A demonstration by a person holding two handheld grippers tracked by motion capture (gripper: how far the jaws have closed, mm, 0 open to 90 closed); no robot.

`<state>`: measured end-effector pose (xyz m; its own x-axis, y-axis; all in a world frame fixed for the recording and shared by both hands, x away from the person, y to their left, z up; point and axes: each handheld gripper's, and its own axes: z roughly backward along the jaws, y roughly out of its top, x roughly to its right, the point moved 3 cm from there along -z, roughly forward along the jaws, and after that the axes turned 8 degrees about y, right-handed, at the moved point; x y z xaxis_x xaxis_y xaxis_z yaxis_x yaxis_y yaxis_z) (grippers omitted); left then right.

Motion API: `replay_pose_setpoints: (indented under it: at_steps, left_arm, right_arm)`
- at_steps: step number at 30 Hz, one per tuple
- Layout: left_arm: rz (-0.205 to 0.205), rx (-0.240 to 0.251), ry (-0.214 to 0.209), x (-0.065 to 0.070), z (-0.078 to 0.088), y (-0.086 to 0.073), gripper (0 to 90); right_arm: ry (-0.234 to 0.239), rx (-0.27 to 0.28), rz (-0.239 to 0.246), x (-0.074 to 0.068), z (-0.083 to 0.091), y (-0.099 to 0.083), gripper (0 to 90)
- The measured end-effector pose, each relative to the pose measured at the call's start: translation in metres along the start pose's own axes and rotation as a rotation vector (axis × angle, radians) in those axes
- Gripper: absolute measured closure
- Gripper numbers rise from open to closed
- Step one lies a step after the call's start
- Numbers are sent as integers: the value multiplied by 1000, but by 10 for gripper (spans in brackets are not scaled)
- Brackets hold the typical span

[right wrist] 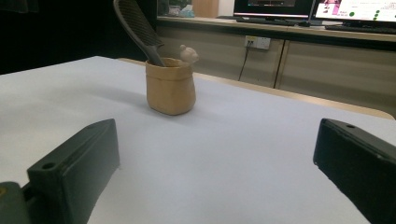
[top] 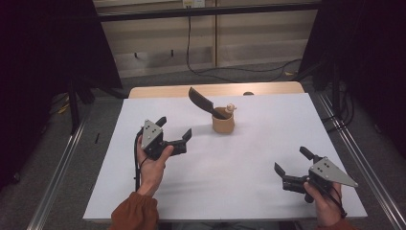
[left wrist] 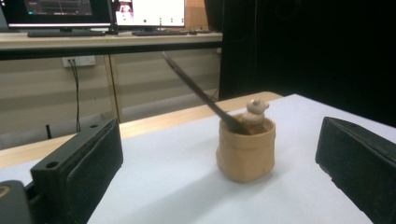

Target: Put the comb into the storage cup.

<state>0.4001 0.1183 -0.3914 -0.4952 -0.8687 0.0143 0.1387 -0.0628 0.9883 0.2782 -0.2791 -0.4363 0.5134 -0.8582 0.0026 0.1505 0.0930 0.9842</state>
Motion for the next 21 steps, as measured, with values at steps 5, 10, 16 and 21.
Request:
replay_pose_setpoints:
  at_steps: [5,10,16,21]
  left_arm:
    - [3,-8,6,-2,9,-5,11]
    - [-10,-6,14,-1,17,-7,16]
    - [6,-5,29,-1,31,-16,17]
    - [15,-11,49,-3,46,-22,18]
  right_arm:
    - [-4,2,6,0,1,0,0]
    - [-5,1,7,0,1,0,0]
    - [-3,5,1,0,1,1,0]
    - [-9,8,4,0,3,1,0]
